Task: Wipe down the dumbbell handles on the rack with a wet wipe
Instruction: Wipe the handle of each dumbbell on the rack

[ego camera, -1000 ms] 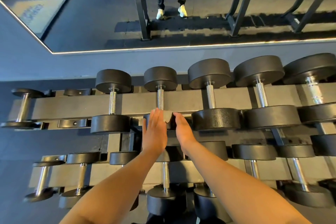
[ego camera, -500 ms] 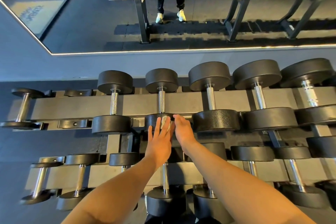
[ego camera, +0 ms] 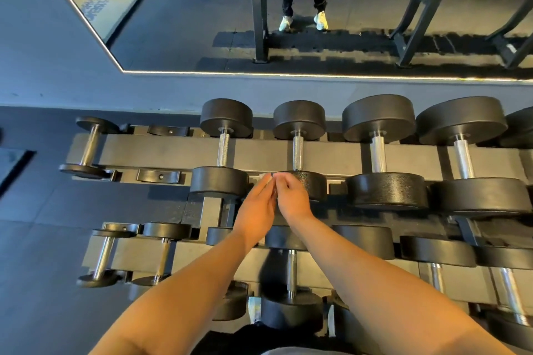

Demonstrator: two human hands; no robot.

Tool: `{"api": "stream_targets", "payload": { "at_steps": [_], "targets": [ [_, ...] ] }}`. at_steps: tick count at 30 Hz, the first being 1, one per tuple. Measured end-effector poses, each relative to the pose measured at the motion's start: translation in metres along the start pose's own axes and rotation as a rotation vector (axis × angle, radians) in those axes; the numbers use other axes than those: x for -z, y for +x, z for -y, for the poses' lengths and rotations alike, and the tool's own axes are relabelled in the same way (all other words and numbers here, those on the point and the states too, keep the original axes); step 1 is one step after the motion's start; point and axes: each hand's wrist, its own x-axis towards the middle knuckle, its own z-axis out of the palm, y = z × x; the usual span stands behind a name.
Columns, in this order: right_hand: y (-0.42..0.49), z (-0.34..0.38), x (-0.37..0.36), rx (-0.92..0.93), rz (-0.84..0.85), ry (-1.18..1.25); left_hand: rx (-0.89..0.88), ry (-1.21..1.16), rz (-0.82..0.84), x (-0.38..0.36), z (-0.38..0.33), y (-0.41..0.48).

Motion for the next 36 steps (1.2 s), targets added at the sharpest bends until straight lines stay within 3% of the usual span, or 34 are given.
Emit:
{"api": "stream_targets", "payload": {
  "at_steps": [3,14,17,23,33,36],
  "targets": [
    [0.001,0.004,-0.028,-0.004,-0.009,0.020,0.011,0.060,-0.078,0.022,0.010,-0.004],
    [0.035,0.025,-0.105,0.028,0.033,0.058,0.231,-0.249,-0.347,0.104,0.044,0.026],
    [0.049,0.029,-0.117,-0.016,0.044,0.029,0.281,-0.301,-0.339,0.119,0.060,0.044],
    [0.080,0.029,-0.135,-0.081,0.028,-0.046,0.428,-0.095,-0.350,0.130,0.102,0.081],
    [0.128,0.031,-0.168,-0.168,0.011,0.053,0.540,-0.342,-0.278,0.130,0.120,0.137],
    [0.138,0.025,-0.174,-0.137,-0.042,-0.059,0.516,-0.344,-0.228,0.125,0.123,0.156]
  ]
}}
